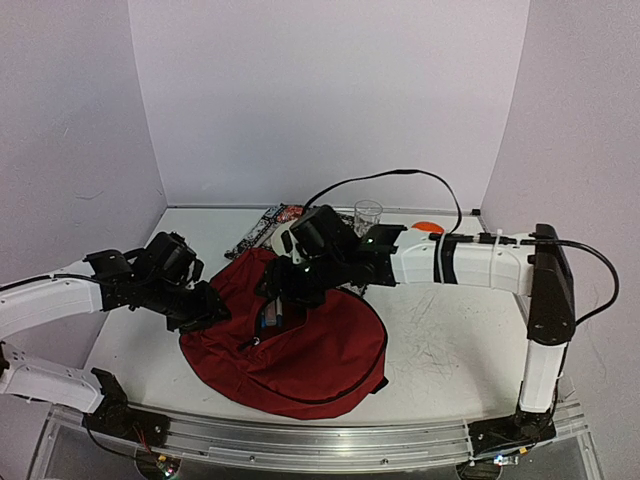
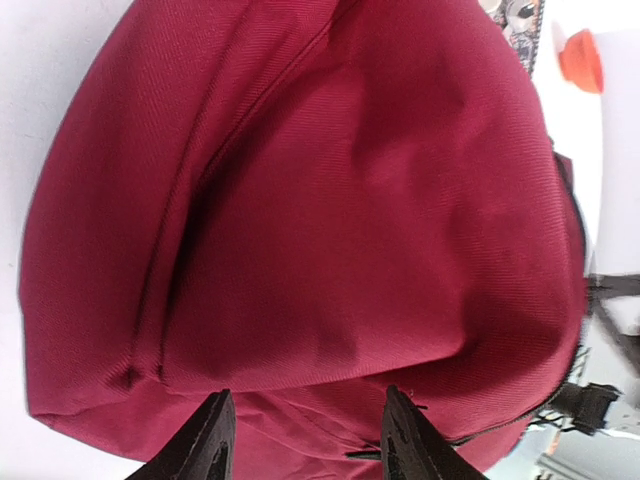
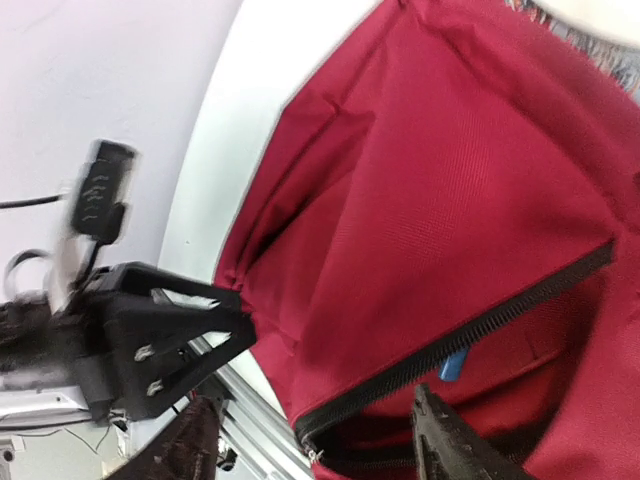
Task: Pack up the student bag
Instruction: Adjust the lower front pocket of the student bag.
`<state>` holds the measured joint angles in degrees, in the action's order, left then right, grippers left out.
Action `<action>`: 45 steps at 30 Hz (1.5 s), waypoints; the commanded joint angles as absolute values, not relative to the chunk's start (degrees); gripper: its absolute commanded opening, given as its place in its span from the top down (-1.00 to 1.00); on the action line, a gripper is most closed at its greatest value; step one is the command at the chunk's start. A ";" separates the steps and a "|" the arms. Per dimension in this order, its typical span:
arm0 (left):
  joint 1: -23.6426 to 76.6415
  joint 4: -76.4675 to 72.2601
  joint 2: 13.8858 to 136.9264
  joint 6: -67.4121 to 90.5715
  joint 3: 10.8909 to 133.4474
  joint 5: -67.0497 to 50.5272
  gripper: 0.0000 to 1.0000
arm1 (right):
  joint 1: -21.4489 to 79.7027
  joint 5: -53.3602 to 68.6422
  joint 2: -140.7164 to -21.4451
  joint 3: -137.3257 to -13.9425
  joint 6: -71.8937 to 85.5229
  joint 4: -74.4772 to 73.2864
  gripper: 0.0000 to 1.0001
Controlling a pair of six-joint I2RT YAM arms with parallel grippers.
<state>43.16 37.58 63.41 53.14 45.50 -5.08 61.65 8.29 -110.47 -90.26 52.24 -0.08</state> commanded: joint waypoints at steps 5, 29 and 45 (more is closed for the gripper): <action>42.89 29.32 58.23 61.99 38.80 -10.06 -0.05 | 60.55 9.90 -113.30 -86.41 59.47 4.83 0.23; 42.94 20.00 59.14 68.85 31.39 -12.12 -0.02 | 61.20 5.06 -104.88 -81.01 34.13 1.05 0.25; 42.98 20.03 61.98 69.42 32.71 -9.39 -0.01 | 67.61 10.62 -104.95 -90.98 3.82 -4.82 -0.01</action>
<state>43.16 21.89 61.34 68.15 31.73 -11.29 66.56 7.00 -104.49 -85.99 13.40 -2.61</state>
